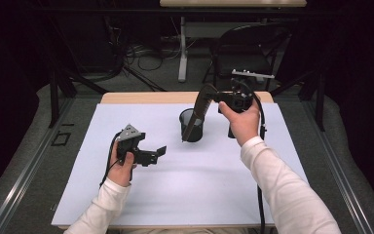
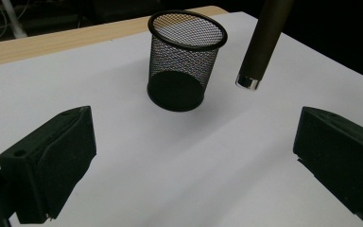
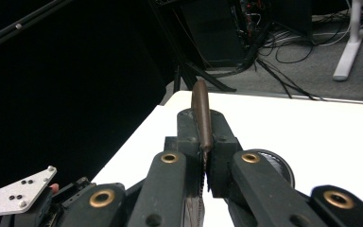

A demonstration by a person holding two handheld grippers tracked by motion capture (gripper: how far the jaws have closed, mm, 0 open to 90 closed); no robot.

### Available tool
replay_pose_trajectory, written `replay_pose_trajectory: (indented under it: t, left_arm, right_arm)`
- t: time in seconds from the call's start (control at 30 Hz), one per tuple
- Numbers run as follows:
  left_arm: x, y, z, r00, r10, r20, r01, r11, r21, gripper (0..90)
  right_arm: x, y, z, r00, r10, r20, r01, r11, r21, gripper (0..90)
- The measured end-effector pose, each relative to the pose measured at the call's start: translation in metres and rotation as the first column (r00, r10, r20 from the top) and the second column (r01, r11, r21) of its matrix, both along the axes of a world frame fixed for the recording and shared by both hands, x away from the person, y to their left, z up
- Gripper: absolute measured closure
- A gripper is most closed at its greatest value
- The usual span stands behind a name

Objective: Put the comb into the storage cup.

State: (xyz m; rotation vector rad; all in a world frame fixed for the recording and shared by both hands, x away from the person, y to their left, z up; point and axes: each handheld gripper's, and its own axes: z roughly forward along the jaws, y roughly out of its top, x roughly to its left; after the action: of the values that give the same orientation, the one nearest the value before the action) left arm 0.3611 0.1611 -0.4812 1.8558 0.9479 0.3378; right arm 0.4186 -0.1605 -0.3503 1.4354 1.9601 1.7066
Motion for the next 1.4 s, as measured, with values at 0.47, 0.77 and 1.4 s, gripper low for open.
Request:
replay_pose_trajectory:
  t: [0.47, 0.77, 1.4]
  left_arm:
    - [-0.002, 0.002, 0.004, 0.9995, -0.028, 0.015, 0.028, 0.9995, -0.010, 0.6]
    - [-0.003, 0.001, 0.004, 0.9995, -0.029, 0.015, 0.029, 0.9996, -0.003, 0.6]
    - [-0.003, 0.000, 0.003, 0.9994, -0.033, 0.010, 0.033, 0.9994, 0.010, 0.6]
  right_arm:
    - [0.005, -0.003, 0.018, 0.9990, -0.035, 0.027, 0.036, 0.9990, -0.027, 87.1]
    - [0.014, -0.009, 0.027, 0.9958, -0.085, 0.035, 0.086, 0.9960, -0.026, 87.1]
    - [0.031, -0.012, 0.027, 0.9837, -0.174, 0.047, 0.175, 0.9837, -0.039, 87.1]
